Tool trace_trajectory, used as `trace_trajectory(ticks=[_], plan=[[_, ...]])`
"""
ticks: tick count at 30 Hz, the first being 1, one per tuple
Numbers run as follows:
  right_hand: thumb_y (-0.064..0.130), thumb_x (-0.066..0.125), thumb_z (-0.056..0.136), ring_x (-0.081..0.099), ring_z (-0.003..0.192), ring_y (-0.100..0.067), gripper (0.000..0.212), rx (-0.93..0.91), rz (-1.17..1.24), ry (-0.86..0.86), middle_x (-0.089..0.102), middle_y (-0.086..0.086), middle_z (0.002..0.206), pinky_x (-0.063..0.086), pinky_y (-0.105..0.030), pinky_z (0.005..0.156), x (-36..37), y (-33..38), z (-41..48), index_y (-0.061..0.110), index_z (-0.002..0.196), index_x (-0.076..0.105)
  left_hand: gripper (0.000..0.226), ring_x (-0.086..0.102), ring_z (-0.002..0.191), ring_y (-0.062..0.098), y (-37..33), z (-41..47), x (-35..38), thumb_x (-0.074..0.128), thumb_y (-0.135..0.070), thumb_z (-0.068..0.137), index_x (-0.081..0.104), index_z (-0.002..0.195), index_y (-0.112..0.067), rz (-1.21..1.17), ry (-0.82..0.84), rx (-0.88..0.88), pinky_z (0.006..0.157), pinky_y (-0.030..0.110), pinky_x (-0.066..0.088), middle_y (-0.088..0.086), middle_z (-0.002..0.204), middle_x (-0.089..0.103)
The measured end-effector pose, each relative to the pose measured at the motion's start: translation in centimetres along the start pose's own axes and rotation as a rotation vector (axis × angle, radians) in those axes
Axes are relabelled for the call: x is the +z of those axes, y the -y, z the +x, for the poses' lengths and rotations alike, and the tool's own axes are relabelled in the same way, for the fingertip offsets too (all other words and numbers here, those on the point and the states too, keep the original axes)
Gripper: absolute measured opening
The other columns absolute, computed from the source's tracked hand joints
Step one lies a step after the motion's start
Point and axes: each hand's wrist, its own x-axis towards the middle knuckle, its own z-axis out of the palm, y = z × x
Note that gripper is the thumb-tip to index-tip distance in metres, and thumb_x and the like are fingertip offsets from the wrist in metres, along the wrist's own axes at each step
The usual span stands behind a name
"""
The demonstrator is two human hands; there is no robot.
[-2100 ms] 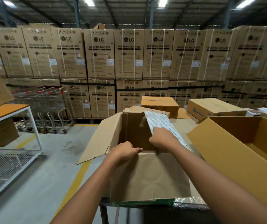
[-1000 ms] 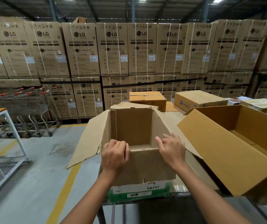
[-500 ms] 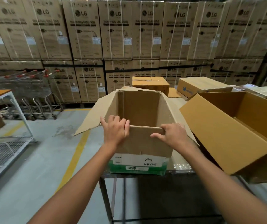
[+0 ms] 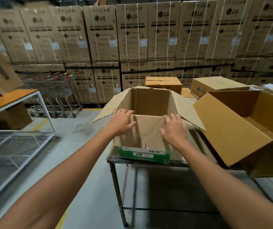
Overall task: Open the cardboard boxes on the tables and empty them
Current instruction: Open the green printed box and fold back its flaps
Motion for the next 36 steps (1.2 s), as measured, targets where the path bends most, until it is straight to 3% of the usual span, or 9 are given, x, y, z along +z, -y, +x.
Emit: trace_trajectory(ticks=[4,7,11,17,22,28,32,36], plan=[[0.04,0.063,0.093,0.03,0.147,-0.026,0.062,-0.11,0.149,-0.051,0.038,-0.006,0.157,0.034,-0.046,0.117,-1.5,-0.3,-4.3,0.021,0.148,0.041,0.061,0.022,0.149,0.029,-1.9,-5.5,-1.4,0.055,-0.042,0.098,0.036,0.152,-0.02,-0.125,-0.14,0.002,0.12,0.049,0.025,0.012,0.158,0.031],[0.039,0.062,0.095,0.027,0.149,-0.027,0.064,-0.125,0.268,-0.048,0.033,-0.008,0.161,0.028,-0.045,0.119,-2.8,-0.1,-8.6,0.023,0.151,0.038,0.06,0.019,0.15,0.03,-4.2,-10.7,-1.8,0.057,-0.038,0.098,0.037,0.151,-0.02,-0.206,-0.241,-0.033,0.121,0.047,0.022,0.013,0.161,0.026],[0.034,0.065,0.094,0.033,0.145,-0.026,0.061,-0.132,0.454,-0.091,0.037,-0.009,0.158,0.029,-0.042,0.118,-3.6,0.4,-15.5,0.019,0.149,0.044,0.058,0.026,0.145,0.031,-6.5,-18.2,-1.0,0.056,-0.037,0.097,0.042,0.149,-0.015,-0.319,-0.321,-0.11,0.121,0.046,0.022,0.013,0.156,0.035],[0.035,0.068,0.091,0.042,0.139,-0.023,0.059,-0.132,0.707,-0.111,0.048,-0.006,0.151,0.028,-0.025,0.113,-2.0,1.4,-24.8,0.015,0.144,0.052,0.053,0.041,0.134,0.025,-8.0,-28.5,2.1,0.053,-0.038,0.095,0.051,0.141,-0.012,-0.437,-0.436,-0.21,0.113,0.043,0.033,0.008,0.141,0.051],[0.051,0.056,0.088,0.043,0.137,-0.02,0.067,-0.145,0.801,0.031,0.048,-0.003,0.15,0.045,-0.049,0.107,1.4,3.2,-30.9,0.015,0.145,0.05,0.049,0.046,0.132,0.021,-8.4,-35.9,5.3,0.054,-0.036,0.094,0.056,0.135,-0.009,-0.511,-0.432,-0.328,0.112,0.036,0.036,0.005,0.137,0.054],[0.05,0.057,0.089,0.046,0.136,-0.019,0.065,-0.184,0.839,0.137,0.051,-0.004,0.146,0.045,-0.051,0.105,5.1,7.4,-33.7,0.015,0.142,0.051,0.049,0.045,0.133,0.016,-4.5,-42.0,6.8,0.055,-0.036,0.094,0.054,0.137,-0.012,-0.529,-0.373,-0.442,0.111,0.02,0.031,-0.001,0.138,0.053],[0.05,0.058,0.09,0.044,0.137,-0.019,0.064,-0.247,0.831,0.211,0.049,-0.003,0.148,0.047,-0.051,0.103,8.7,12.2,-32.6,0.016,0.144,0.05,0.046,0.046,0.133,0.015,1.5,-43.8,7.4,0.06,-0.03,0.094,0.054,0.136,-0.013,-0.526,-0.403,-0.546,0.111,0.023,0.034,-0.008,0.136,0.049],[0.048,0.058,0.09,0.046,0.136,-0.023,0.064,-0.301,0.788,0.247,0.051,-0.007,0.145,0.047,-0.053,0.102,13.1,18.4,-30.2,0.011,0.142,0.051,0.045,0.049,0.13,0.021,9.7,-43.6,7.9,0.062,-0.023,0.093,0.054,0.135,-0.009,-0.509,-0.4,-0.578,0.11,0.036,0.039,0.002,0.134,0.053]])
